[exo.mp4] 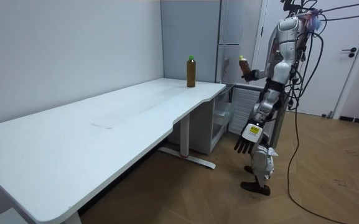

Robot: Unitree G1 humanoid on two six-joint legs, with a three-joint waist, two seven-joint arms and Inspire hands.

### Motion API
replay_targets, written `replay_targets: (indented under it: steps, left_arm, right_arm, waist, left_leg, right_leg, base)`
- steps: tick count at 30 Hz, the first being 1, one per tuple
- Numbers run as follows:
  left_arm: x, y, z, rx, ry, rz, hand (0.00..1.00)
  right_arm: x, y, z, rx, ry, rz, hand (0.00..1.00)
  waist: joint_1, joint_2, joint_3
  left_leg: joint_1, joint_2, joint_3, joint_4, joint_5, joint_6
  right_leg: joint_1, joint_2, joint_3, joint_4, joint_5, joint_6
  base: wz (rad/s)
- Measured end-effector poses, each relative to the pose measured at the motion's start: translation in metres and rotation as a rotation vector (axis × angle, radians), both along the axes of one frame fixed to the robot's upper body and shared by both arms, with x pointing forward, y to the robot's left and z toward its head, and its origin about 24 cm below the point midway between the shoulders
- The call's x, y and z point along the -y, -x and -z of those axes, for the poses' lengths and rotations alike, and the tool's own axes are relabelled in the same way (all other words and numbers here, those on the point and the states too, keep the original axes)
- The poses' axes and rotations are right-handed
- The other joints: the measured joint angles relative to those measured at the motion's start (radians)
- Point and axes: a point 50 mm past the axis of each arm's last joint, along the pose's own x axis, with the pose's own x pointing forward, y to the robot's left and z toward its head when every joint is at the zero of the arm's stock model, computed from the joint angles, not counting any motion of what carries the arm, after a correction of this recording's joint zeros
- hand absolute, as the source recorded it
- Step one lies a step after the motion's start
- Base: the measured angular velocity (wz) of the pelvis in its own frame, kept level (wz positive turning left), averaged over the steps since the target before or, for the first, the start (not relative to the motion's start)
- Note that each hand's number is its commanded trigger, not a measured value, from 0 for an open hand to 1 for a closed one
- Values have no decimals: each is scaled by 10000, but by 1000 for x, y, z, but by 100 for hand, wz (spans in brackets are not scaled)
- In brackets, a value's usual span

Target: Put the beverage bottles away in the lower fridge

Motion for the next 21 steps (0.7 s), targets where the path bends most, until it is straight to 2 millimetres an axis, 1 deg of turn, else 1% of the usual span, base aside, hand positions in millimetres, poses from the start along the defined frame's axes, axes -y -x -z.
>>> replay_targets:
  steps: [3,6,8,10,11,13,15,18,20,21]
  left_arm:
    - [-2,3,0,-18,-41,-5,0]
    - [-2,1,-1,65,-39,14,0]
    - [-2,-1,-1,136,-31,50,0]
    - [-1,-2,-1,171,-15,77,0]
    - [-2,-1,-1,159,-4,74,0]
    - [-3,-1,-1,157,-35,85,0]
    - [-5,1,-2,143,-75,26,0]
    - [-9,7,-3,103,-42,-230,0]
    - [-14,11,-4,25,-20,-286,0]
    - [-15,12,-4,1,-12,-281,0]
  right_arm:
    - [2,5,9,-81,-895,446,100]
    - [2,8,15,-41,-1664,768,100]
    - [4,12,21,-124,-2237,875,100]
    - [4,12,26,-192,-2555,851,100]
    - [4,10,28,-228,-2700,754,100]
    - [3,6,31,-137,-3099,689,100]
    - [3,2,33,60,-3548,645,100]
    - [4,-8,36,569,-4746,748,100]
    - [7,-18,40,1142,-5980,1017,100]
    - [8,-20,41,1208,-6234,1079,100]
  waist:
    - [17,-54,3]
    - [64,-53,6]
    - [220,-58,23]
    - [271,-45,34]
    - [270,-28,48]
    - [269,-23,102]
    - [307,-20,114]
    - [294,-62,138]
    - [309,-126,176]
    - [331,-129,177]
  left_leg:
    - [24,23,22,-16,-9,-16]
    - [11,31,61,-17,-15,-24]
    - [9,48,129,-12,-20,-34]
    - [22,52,137,-1,-22,-37]
    - [25,52,132,12,-22,-37]
    - [43,52,99,45,-23,-38]
    - [39,52,92,58,-23,-40]
    - [25,47,1,110,-24,-42]
    - [-53,54,-67,277,-82,-66]
    - [-105,57,-75,308,-90,-65]
  right_leg:
    - [34,20,17,-12,0,0]
    - [-39,23,20,1,-2,-3]
    - [-42,36,67,11,-2,-7]
    - [-17,38,60,12,-1,-9]
    - [42,38,60,13,-2,-10]
    - [104,30,17,3,-4,-16]
    - [96,19,-24,9,-11,-29]
    - [93,-2,-133,16,-28,-52]
    - [78,5,-168,33,-60,-85]
    - [54,4,-176,39,-63,-87]
  base:
    - [0]
    - [-5]
    - [-9]
    - [0]
    - [0]
    - [5]
    - [5]
    - [9]
    - [8]
    - [5]
